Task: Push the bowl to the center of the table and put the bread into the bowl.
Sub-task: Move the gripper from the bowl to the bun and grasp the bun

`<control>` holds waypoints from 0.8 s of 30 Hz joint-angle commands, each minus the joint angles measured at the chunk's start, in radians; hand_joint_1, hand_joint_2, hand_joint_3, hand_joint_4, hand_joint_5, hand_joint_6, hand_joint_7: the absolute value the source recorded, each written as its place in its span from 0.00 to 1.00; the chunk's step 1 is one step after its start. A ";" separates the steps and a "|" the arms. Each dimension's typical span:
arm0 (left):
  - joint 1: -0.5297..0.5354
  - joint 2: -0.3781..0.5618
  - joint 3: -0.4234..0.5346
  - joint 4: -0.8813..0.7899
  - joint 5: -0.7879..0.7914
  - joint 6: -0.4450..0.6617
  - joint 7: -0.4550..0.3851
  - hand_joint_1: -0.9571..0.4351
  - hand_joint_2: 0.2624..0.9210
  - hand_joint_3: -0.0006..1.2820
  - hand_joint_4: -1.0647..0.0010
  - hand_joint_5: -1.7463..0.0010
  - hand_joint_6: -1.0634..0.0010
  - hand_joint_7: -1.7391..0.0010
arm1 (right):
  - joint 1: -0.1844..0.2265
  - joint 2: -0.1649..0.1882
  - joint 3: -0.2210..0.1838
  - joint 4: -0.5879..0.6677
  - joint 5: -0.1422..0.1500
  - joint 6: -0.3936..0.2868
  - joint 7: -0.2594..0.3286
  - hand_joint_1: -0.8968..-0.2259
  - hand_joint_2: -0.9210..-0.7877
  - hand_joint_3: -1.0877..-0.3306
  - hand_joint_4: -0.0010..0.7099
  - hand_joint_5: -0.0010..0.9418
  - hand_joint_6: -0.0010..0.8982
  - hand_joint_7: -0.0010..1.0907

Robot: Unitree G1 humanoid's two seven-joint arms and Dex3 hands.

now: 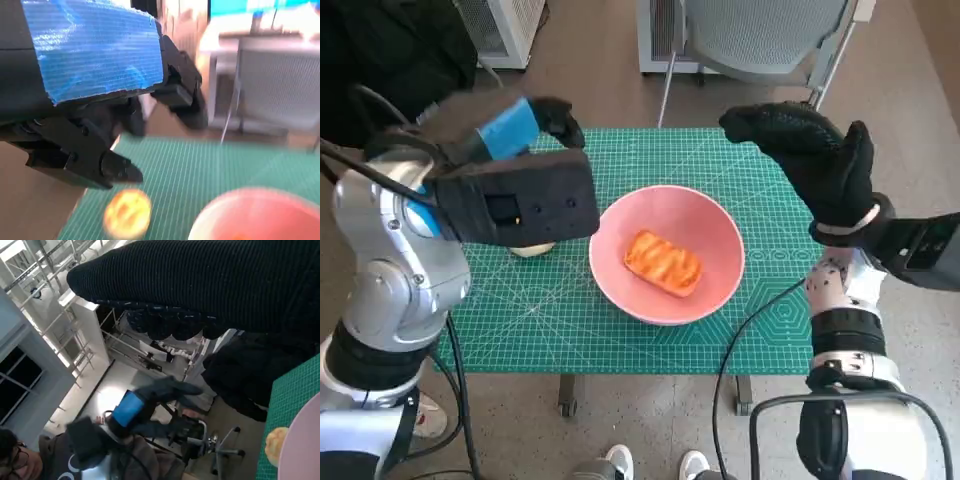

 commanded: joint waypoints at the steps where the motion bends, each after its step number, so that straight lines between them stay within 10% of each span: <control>1: 0.045 0.016 -0.020 0.030 0.029 -0.006 0.016 0.30 0.62 0.03 0.99 0.99 0.88 0.99 | 0.009 -0.001 -0.003 0.014 0.000 0.007 0.006 0.27 0.00 0.38 0.27 0.00 0.29 0.00; 24: 0.144 -0.034 -0.071 0.229 0.064 -0.016 0.162 0.45 0.61 0.01 1.00 1.00 0.89 1.00 | 0.002 0.000 0.001 0.031 -0.012 0.004 -0.006 0.29 0.00 0.39 0.28 0.00 0.29 0.00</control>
